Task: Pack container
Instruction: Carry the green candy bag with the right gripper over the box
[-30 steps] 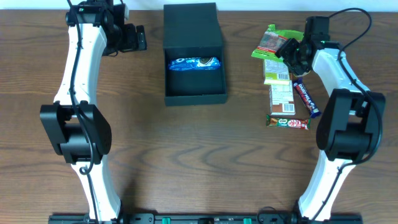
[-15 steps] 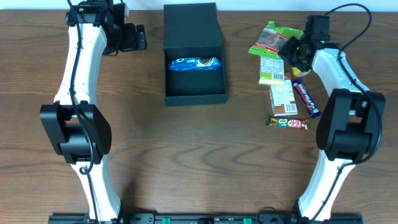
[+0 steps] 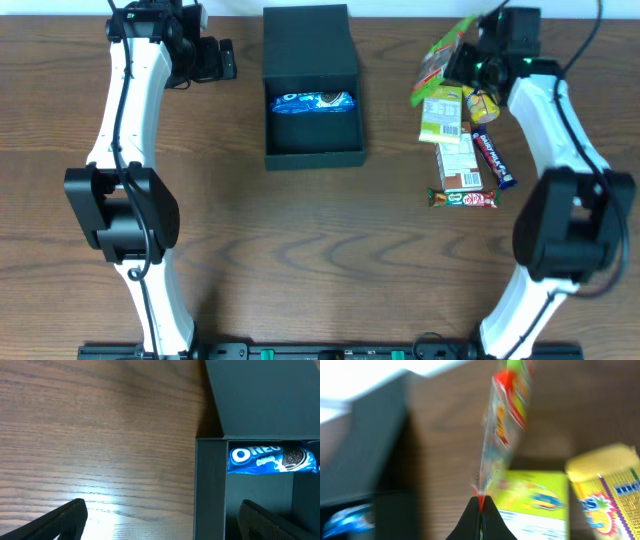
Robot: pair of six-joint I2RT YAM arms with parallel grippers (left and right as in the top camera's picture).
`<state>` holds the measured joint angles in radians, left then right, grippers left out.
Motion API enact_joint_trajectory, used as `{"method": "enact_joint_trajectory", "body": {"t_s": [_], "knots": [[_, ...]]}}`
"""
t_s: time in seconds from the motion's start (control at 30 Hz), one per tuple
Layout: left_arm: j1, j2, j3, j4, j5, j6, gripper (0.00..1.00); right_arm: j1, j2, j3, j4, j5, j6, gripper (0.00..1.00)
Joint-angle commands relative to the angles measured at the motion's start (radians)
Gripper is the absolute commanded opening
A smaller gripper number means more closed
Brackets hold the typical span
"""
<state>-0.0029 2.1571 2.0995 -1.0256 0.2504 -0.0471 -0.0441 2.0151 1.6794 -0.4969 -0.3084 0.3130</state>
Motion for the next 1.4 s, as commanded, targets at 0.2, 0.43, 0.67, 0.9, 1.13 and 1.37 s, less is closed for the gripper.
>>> {"method": "enact_joint_trajectory", "body": {"t_s": [0.2, 0.43, 0.67, 0.9, 1.13, 1.37], "knots": [[0.01, 0.014, -0.003, 0.022, 0.012, 0.014, 0.98, 0.041, -0.222, 0.008, 0.047, -0.209, -0.068, 0.01], [0.073, 0.014, -0.003, 0.021, 0.013, 0.009, 0.98, 0.14, -0.248, 0.008, 0.05, -0.275, -0.023, 0.01], [0.136, 0.014, -0.003, 0.006, 0.017, -0.002, 0.98, 0.279, -0.248, 0.008, 0.084, -0.267, -0.015, 0.01], [0.159, 0.014, -0.003, 0.007, 0.021, -0.001, 0.98, 0.347, -0.246, 0.007, 0.081, -0.34, -0.072, 0.01], [0.161, 0.014, -0.003, 0.013, 0.021, 0.003, 0.96, 0.38, -0.214, 0.007, 0.08, -0.518, -0.106, 0.01], [0.18, 0.014, -0.003, 0.013, 0.021, 0.003, 0.96, 0.402, -0.183, 0.008, 0.243, -0.82, -0.077, 0.01]]}}
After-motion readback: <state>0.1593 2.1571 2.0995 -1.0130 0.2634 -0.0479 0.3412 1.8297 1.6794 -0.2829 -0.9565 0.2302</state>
